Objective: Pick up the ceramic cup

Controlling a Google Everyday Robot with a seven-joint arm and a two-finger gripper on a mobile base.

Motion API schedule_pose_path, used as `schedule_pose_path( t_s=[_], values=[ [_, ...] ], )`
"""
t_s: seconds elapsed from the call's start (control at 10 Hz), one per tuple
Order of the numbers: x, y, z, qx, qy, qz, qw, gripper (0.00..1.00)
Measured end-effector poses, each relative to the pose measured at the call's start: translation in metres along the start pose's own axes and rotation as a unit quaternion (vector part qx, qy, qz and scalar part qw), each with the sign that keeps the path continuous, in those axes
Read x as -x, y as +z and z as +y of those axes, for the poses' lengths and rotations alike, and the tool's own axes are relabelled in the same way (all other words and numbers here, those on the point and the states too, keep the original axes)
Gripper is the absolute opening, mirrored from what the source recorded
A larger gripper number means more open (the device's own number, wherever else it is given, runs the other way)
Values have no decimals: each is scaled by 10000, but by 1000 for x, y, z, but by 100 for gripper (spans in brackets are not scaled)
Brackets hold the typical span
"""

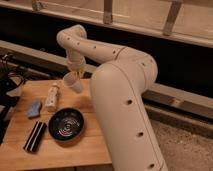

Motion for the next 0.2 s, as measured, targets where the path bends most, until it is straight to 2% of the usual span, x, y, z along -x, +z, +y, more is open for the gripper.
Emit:
schedule_pose_path(
  t_s=[0.2],
  values=[
    [2, -2, 4, 11, -27, -24, 10000, 1]
  ],
)
